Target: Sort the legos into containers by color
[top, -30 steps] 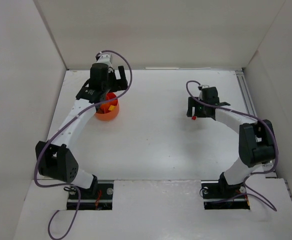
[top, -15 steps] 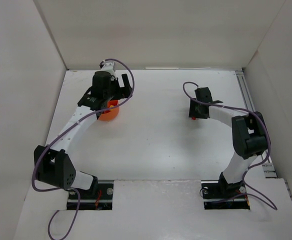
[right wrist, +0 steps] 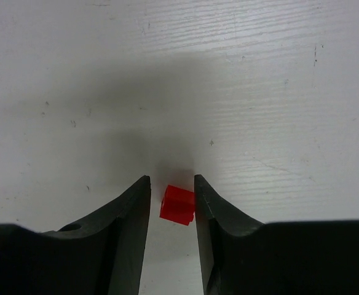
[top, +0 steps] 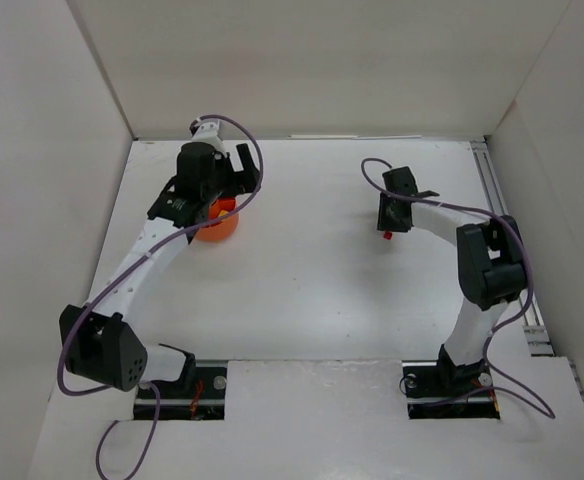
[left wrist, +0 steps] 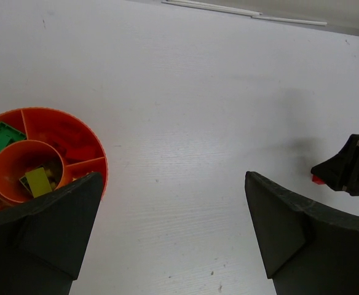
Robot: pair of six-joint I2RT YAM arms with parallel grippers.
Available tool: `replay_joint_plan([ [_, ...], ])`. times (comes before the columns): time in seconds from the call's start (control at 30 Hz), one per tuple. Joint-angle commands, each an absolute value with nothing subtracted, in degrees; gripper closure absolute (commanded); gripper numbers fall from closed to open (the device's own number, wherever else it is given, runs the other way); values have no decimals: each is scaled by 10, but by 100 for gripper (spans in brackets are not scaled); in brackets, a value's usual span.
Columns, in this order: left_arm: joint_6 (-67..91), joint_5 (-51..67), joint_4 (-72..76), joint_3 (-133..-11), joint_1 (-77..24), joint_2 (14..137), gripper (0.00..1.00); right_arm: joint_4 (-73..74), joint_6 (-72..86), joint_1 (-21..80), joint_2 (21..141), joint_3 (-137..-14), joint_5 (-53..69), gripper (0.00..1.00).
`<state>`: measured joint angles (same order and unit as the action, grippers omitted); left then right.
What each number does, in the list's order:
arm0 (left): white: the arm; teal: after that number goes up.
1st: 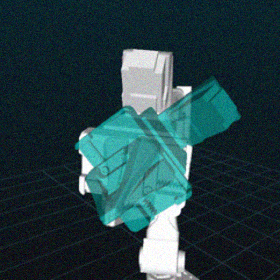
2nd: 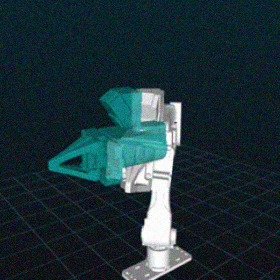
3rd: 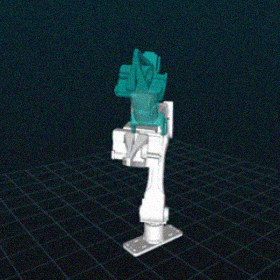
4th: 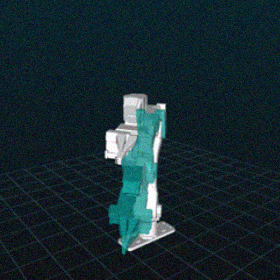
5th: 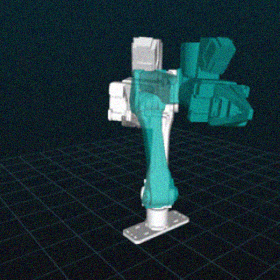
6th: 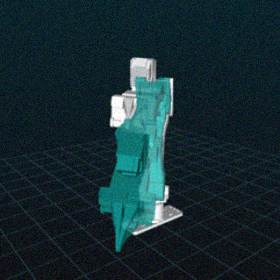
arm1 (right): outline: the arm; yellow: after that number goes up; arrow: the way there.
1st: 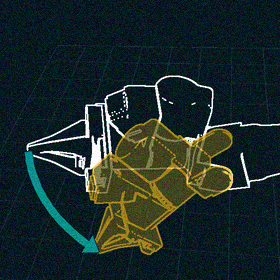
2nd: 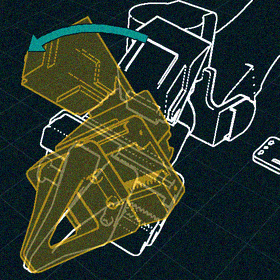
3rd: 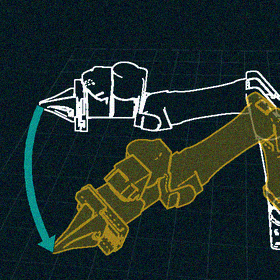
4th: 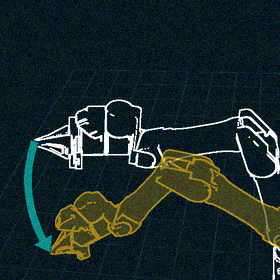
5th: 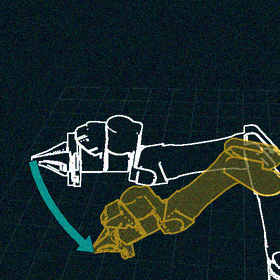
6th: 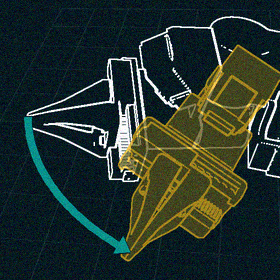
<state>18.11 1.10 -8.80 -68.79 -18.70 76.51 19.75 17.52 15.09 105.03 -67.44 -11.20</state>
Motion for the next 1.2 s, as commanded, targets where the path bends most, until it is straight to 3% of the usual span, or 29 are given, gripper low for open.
replay_joint_plan([
  [0.0,186,2,-67,-679,-188,727,0,230,183,156,1063,-712,-131,60],
  [0.23,192,-4,-62,-663,-188,702,0,250,189,156,1063,-712,-131,60],
  [0.47,192,-10,-56,-663,-188,697,0,244,182,156,1063,-707,-131,80],
  [0.63,181,4,-56,-663,-188,708,0,203,134,156,1035,-693,-80,82],
  [0.7,181,13,-56,-657,-188,708,0,198,109,162,1022,-688,-65,74],
  [0.73,181,13,-56,-657,-188,708,0,206,109,162,1016,-688,-80,62],
  [0.83,181,18,-56,-657,-188,708,0,255,153,156,1009,-693,-123,48],
  [1.17,170,34,-40,-657,-188,725,0,258,238,122,979,-613,-89,44],
])
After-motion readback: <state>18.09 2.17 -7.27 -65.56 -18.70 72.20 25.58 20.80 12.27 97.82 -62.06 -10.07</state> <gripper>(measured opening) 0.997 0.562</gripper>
